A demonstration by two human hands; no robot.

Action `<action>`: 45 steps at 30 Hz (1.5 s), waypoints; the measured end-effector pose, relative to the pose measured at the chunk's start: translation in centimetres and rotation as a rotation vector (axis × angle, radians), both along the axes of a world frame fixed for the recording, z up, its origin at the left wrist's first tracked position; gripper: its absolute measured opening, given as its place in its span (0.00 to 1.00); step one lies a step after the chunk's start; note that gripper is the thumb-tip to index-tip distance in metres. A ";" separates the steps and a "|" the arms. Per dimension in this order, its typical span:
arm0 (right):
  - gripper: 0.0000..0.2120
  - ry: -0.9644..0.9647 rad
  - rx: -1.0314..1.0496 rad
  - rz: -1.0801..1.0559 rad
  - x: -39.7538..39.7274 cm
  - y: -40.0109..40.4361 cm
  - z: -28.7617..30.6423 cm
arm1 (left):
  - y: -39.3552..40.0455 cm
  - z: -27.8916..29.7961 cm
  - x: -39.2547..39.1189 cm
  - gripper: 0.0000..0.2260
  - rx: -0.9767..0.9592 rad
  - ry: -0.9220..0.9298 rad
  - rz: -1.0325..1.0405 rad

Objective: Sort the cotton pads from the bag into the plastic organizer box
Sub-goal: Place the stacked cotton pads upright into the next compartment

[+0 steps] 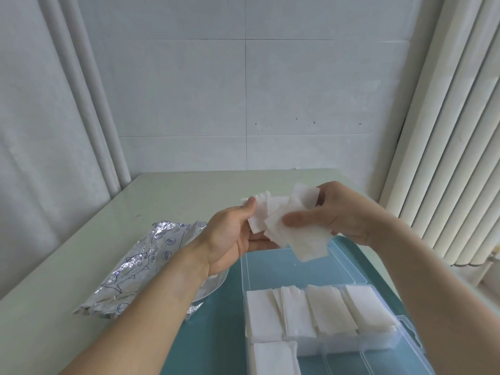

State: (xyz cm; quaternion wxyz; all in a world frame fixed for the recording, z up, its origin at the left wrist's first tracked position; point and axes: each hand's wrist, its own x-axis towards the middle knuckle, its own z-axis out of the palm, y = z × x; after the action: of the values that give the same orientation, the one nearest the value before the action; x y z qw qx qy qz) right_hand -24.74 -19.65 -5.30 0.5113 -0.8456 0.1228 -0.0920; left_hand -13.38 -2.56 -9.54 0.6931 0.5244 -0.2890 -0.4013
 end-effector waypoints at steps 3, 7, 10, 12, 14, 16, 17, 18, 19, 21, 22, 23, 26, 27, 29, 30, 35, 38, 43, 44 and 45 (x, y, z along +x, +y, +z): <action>0.18 -0.033 0.084 0.046 -0.3 -0.3 0.3 | 0.0 0.1 -0.1 0.15 -0.014 -0.027 0.052; 0.19 -0.005 0.093 0.070 0.0 -0.1 -0.1 | -0.3 0.0 -0.7 0.12 0.008 -0.082 0.027; 0.15 0.026 0.050 0.043 0.4 0.3 -0.5 | -0.3 0.3 -1.0 0.16 -0.017 0.018 -0.037; 0.15 0.040 0.010 0.004 0.4 0.6 -0.6 | -0.3 0.3 -0.9 0.21 -0.023 0.090 -0.119; 0.20 0.045 -0.047 -0.020 0.6 0.8 -0.7 | -0.3 0.3 -0.8 0.25 -0.013 0.105 -0.183; 0.20 0.030 -0.067 -0.043 0.7 1.0 -0.9 | -0.3 0.3 -1.0 0.24 0.004 0.076 -0.192; 0.18 0.011 -0.076 -0.063 0.8 1.1 -0.9 | -0.4 0.2 -1.1 0.22 0.016 0.048 -0.167; 0.18 -0.013 -0.090 -0.082 0.9 1.1 -0.9 | -0.5 0.1 -1.2 0.20 0.023 0.025 -0.132; 0.18 -0.032 -0.104 -0.090 0.9 1.1 -0.8 | -0.5 0.0 -1.2 0.18 0.025 0.011 -0.103; 0.16 -0.060 -0.136 -0.073 0.7 1.0 -0.5 | -0.4 -0.1 -1.1 0.17 0.025 0.000 -0.088; 0.14 -0.068 -0.162 -0.060 0.6 0.9 -0.3 | -0.4 0.0 -1.0 0.18 0.031 -0.006 -0.093; 0.12 -0.072 -0.191 -0.049 0.5 0.8 -0.1 | -0.2 0.0 -0.9 0.18 0.043 -0.013 -0.108; 0.09 -0.084 -0.259 -0.028 0.1 0.6 0.4 | 0.1 0.1 -0.7 0.20 0.092 -0.050 -0.208; 0.09 -0.086 -0.269 -0.019 0.1 0.6 0.4 | 0.2 0.1 -0.6 0.21 0.101 -0.068 -0.236; 0.09 -0.099 -0.278 -0.010 0.1 0.8 0.4 | 0.2 -0.2 -0.4 0.22 0.107 -0.104 -0.247; 0.09 -0.103 -0.277 -0.018 0.2 0.8 0.2 | 0.2 -0.3 -0.4 0.22 0.106 -0.115 -0.236; 0.10 -0.100 -0.203 -0.071 0.3 0.4 0.0 | 0.1 -0.7 -0.3 0.23 0.106 -0.123 -0.173; 0.10 -0.116 -0.171 -0.060 0.1 0.2 0.2 | 0.1 -0.6 -0.4 0.23 0.085 -0.127 -0.164; 0.09 -0.085 -0.147 -0.077 0.3 0.5 0.1 | 0.3 -0.2 -0.8 0.20 0.087 -0.195 -0.184; 0.09 -0.071 -0.156 -0.074 0.4 0.7 -0.1 | 0.2 -0.3 -0.9 0.17 0.099 -0.203 -0.162; 0.09 -0.064 -0.163 -0.074 0.5 0.8 -0.1 | 0.1 -0.5 -1.0 0.15 0.110 -0.206 -0.141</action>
State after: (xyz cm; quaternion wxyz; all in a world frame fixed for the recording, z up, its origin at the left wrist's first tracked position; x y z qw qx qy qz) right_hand -24.29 -18.83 -5.44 0.4405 -0.8760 0.1296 -0.1473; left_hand -14.34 -2.42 -10.00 0.5999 0.5784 -0.3723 -0.4086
